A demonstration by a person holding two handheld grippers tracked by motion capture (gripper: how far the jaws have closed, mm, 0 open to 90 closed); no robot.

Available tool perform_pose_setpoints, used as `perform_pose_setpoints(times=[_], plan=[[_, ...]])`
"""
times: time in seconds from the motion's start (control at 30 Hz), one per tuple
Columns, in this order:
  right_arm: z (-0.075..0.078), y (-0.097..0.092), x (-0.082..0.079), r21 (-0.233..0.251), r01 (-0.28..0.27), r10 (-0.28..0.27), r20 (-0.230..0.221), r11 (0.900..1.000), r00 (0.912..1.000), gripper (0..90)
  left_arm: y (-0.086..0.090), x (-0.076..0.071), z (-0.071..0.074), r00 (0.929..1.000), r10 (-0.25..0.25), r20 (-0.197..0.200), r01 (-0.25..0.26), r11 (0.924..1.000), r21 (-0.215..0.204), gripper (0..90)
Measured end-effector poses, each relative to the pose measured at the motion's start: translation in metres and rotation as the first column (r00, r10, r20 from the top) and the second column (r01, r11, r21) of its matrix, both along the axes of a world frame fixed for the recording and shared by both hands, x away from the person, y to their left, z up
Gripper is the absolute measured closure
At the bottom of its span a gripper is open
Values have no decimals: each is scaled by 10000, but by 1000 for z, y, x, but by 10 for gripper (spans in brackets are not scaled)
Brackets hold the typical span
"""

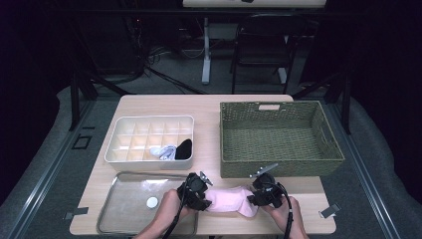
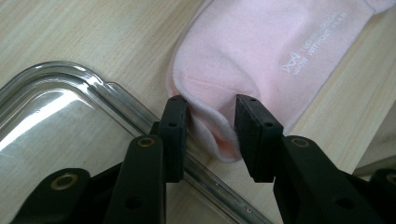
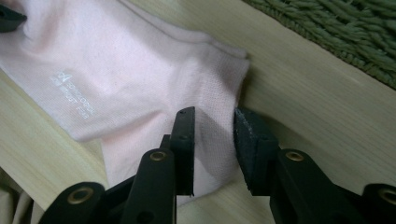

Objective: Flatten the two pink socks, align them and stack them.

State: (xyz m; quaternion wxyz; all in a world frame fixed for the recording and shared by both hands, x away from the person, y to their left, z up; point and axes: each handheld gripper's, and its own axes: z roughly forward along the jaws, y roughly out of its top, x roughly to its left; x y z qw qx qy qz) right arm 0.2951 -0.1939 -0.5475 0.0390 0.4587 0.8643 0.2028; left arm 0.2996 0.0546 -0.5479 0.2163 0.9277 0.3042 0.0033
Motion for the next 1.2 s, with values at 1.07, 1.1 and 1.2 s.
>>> perform_pose_setpoints(times=[1.07, 1.1, 1.2], plan=[[2, -12, -1, -190, 339, -344, -245, 9992, 9991, 708, -3, 0, 2, 9993, -32, 377, 27, 9999, 128, 619], [1, -12, -1, -60, 327, -329, -327, 9994, 9989, 706, -5, -1, 0, 9995, -99, 292, 93, 9997, 207, 620], [-1, -11, 0, -154, 268, -276, -528, 9995, 9982, 743, -7, -2, -1, 9996, -182, 234, 175, 9995, 281, 691]])
